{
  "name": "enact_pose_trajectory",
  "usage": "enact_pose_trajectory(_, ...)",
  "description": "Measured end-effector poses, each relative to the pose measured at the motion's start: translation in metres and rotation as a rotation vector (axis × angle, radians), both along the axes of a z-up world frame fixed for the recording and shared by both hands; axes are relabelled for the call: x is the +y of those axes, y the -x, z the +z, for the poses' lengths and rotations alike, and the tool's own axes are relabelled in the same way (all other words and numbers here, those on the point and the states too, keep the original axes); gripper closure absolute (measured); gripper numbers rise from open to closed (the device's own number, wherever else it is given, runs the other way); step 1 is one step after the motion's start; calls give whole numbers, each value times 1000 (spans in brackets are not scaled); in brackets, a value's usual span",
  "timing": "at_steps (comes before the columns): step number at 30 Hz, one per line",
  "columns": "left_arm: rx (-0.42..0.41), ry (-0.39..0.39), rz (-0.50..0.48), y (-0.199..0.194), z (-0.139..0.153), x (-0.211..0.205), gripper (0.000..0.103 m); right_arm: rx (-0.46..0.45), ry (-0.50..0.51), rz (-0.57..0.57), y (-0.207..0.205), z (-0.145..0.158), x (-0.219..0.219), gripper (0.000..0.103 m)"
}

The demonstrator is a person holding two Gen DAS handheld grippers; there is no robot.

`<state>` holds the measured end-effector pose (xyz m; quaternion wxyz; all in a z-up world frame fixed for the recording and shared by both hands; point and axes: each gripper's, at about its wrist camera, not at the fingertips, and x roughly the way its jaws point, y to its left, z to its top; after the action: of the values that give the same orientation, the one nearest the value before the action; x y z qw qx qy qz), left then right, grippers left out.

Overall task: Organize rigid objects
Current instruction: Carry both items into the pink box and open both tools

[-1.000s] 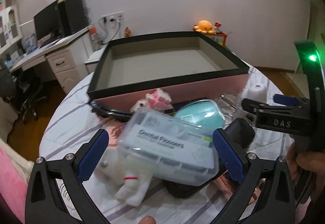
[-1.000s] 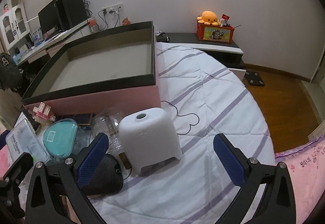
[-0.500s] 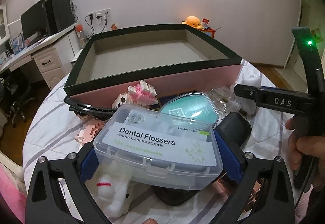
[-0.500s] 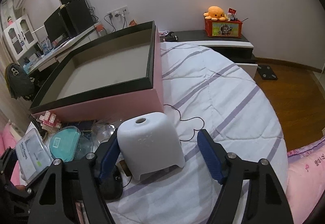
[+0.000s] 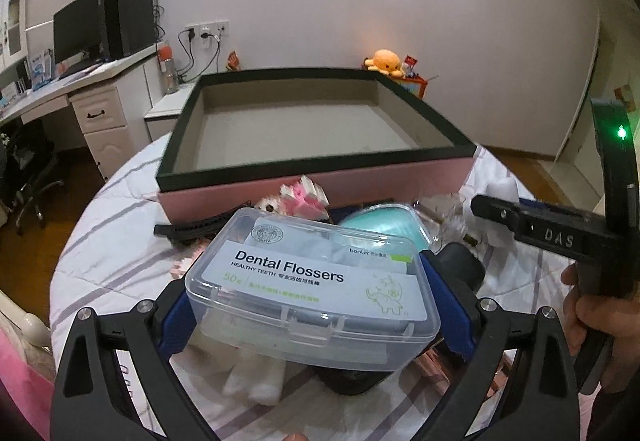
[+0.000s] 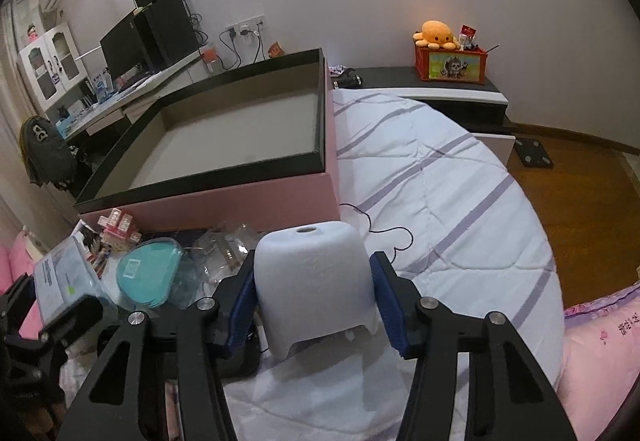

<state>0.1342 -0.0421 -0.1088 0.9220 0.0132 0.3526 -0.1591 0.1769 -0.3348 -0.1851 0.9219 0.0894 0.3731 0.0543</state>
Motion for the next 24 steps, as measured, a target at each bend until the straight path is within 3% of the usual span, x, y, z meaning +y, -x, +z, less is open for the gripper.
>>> enact_pose_trajectory(14, -41, 33, 36, 12, 26, 16, 5, -59, 2, 32, 24, 30, 12, 49)
enact_pose_trajectory(24, -67, 37, 60, -1, 48, 18, 5, -132, 2, 105, 24, 68, 35, 49)
